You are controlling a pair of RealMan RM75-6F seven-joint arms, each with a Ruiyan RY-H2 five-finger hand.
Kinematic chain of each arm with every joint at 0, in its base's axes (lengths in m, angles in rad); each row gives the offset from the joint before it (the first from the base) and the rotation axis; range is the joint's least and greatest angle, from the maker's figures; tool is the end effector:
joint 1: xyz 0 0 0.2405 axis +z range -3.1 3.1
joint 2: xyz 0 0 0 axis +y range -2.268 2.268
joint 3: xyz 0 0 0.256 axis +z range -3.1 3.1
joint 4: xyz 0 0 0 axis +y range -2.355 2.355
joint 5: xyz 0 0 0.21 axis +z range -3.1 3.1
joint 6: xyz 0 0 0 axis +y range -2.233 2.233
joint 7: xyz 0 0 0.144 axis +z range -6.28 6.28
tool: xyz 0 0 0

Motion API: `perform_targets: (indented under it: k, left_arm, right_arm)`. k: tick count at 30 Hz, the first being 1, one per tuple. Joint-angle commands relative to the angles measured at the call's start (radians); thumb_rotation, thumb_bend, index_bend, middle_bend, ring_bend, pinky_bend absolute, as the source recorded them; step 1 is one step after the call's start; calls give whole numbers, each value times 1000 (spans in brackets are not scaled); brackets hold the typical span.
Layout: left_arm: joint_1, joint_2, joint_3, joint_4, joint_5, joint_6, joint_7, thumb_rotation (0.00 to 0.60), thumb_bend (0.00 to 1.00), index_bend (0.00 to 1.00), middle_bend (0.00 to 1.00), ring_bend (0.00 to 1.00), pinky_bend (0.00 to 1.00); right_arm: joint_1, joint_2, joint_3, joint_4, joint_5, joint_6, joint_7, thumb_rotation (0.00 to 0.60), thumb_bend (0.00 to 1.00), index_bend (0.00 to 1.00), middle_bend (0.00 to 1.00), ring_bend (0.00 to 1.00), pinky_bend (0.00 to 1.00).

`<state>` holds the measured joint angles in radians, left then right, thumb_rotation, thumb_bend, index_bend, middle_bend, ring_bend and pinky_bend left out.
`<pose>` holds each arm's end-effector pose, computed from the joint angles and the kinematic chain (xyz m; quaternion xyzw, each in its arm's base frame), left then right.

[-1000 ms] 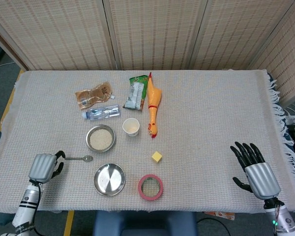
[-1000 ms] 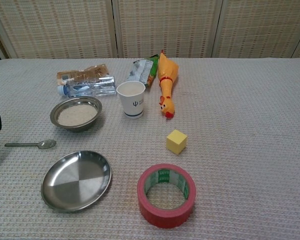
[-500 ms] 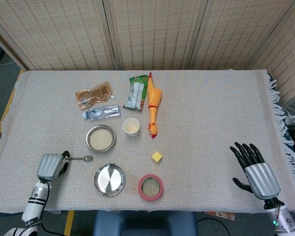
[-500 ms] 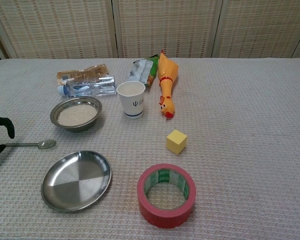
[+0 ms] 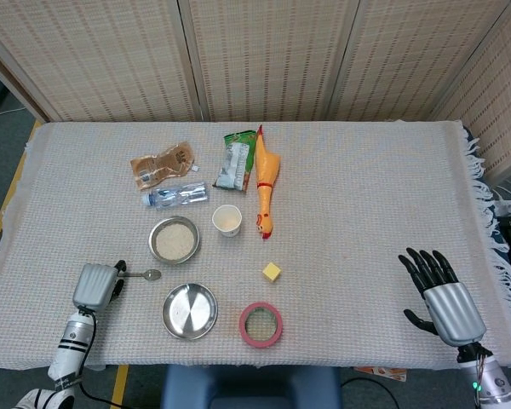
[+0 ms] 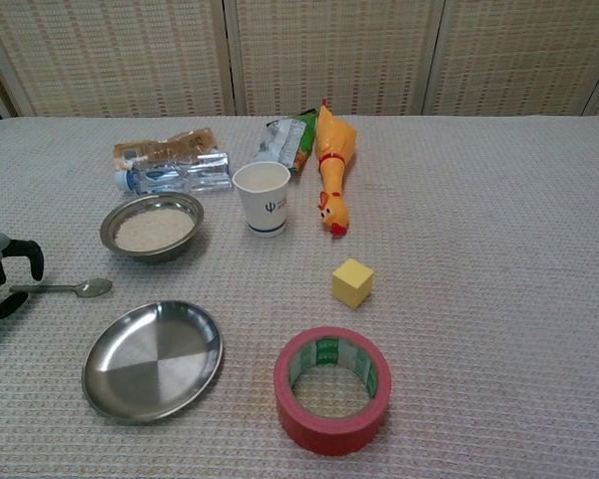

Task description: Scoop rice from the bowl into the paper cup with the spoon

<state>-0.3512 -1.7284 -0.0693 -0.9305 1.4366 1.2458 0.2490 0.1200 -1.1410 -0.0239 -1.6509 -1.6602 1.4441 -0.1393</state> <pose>-0.3146 0.2733 -0.0082 -0.7048 -0.2880 -0.2885 0.5806 -0.2818 -0.1718 0.1254 0.6839 -0.3428 0.3717 0.5259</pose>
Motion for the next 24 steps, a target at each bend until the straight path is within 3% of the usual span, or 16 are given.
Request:
perform_targets:
  k: [1, 24]
  left_arm:
    - [-5, -15, 2, 20, -2, -10, -2, 600, 406, 427, 1000, 1000, 1000]
    - [-17, -51, -4, 89, -2, 4, -24, 600, 399, 545, 1000, 1000, 1000]
  right_arm:
    - [0, 3, -1, -2, -1, -2, 4, 600, 98, 0, 0, 0, 0]
    - [5, 10, -4, -12, 11, -22, 4, 600, 98, 0, 0, 0, 0]
